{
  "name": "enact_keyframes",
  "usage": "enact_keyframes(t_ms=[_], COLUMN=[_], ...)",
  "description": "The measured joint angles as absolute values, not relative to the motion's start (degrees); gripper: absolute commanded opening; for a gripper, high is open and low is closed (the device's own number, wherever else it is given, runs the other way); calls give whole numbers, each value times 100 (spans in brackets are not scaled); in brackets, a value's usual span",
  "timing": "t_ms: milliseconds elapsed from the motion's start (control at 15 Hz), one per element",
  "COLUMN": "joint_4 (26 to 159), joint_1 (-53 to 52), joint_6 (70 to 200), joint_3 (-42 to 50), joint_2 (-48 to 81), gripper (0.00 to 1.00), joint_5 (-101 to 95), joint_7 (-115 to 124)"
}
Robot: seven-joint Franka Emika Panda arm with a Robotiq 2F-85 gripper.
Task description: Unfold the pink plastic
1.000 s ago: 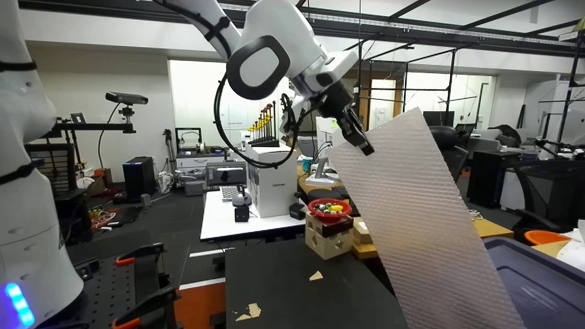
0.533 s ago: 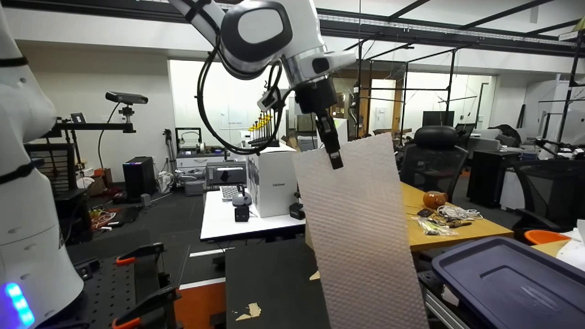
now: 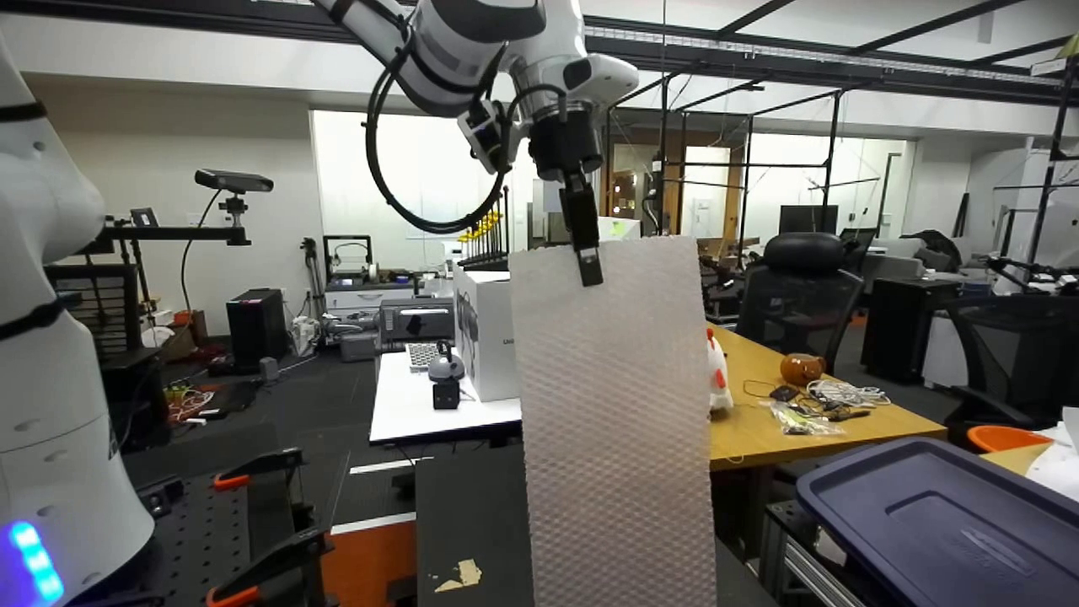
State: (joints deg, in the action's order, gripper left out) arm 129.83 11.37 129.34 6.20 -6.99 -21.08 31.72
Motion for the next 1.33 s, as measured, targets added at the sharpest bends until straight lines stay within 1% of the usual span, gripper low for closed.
enact_keyframes(t_ms=[267, 533, 1000, 1333], joint_4=[12675, 12450, 11744, 11017], joint_1=[1058, 728, -164, -468], joint_6=[12412, 12178, 12128, 12075], joint_3=[438, 327, 219, 291], joint_2=[-327, 238, 1934, 3006], gripper=[2, 2, 2, 2], joint_5=[-2683, -2829, -2734, -2592], joint_7=[3740, 3959, 3987, 3967])
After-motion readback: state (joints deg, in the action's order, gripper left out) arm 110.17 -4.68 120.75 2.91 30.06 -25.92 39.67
